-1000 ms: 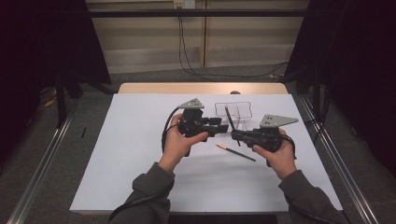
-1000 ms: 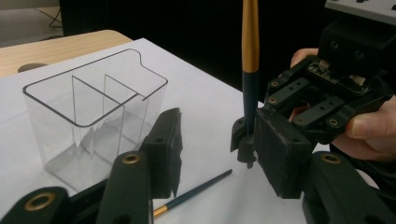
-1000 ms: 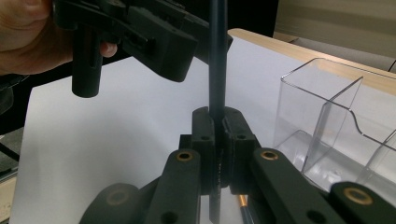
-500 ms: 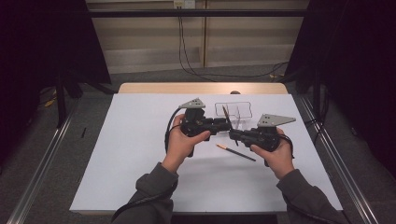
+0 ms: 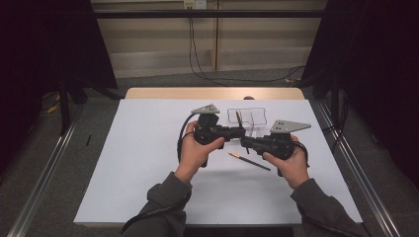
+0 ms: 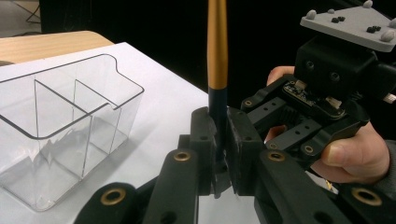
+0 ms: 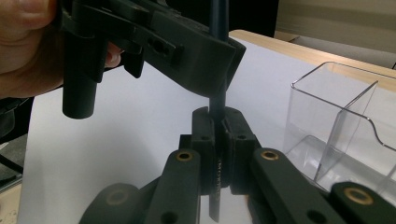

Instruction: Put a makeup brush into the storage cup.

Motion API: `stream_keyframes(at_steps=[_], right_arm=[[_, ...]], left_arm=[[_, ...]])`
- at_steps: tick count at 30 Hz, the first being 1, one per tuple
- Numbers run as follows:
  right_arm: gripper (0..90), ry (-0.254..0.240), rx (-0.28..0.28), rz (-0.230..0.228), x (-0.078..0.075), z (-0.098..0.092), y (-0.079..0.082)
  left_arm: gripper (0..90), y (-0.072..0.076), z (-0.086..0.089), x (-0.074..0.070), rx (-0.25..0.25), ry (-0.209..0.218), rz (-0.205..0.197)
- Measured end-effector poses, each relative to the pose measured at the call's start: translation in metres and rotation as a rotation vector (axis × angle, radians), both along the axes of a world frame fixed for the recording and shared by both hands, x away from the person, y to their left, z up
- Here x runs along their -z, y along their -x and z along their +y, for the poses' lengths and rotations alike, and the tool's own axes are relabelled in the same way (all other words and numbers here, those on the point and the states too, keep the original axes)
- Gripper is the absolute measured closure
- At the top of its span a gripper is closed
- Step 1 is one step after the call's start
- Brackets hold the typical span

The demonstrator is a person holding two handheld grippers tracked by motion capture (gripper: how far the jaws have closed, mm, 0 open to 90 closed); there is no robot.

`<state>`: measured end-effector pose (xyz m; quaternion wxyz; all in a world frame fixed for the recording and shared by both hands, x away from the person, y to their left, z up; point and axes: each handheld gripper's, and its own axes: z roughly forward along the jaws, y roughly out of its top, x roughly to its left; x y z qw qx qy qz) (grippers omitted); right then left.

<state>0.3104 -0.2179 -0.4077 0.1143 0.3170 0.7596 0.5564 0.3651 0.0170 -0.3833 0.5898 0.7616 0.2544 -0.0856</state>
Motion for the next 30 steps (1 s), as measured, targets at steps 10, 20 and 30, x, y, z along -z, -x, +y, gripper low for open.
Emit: stream_keyframes(at_steps=[10,20,30], right_arm=[[83.9,-0.043,0.002,0.026,0.002,0.005,-0.001],[80.9,-0.039,0.009,0.023,0.002,0.007,-0.001],[62.6,-0.027,0.054,0.012,0.001,-0.001,-0.002]], left_arm=[[83.5,0.002,0.000,-0.002,-0.021,-0.016,-0.038],[83.6,0.001,0.003,-0.005,-0.047,-0.002,-0.049],[83.5,-0.004,0.015,-0.006,-0.094,-0.022,-0.068]])
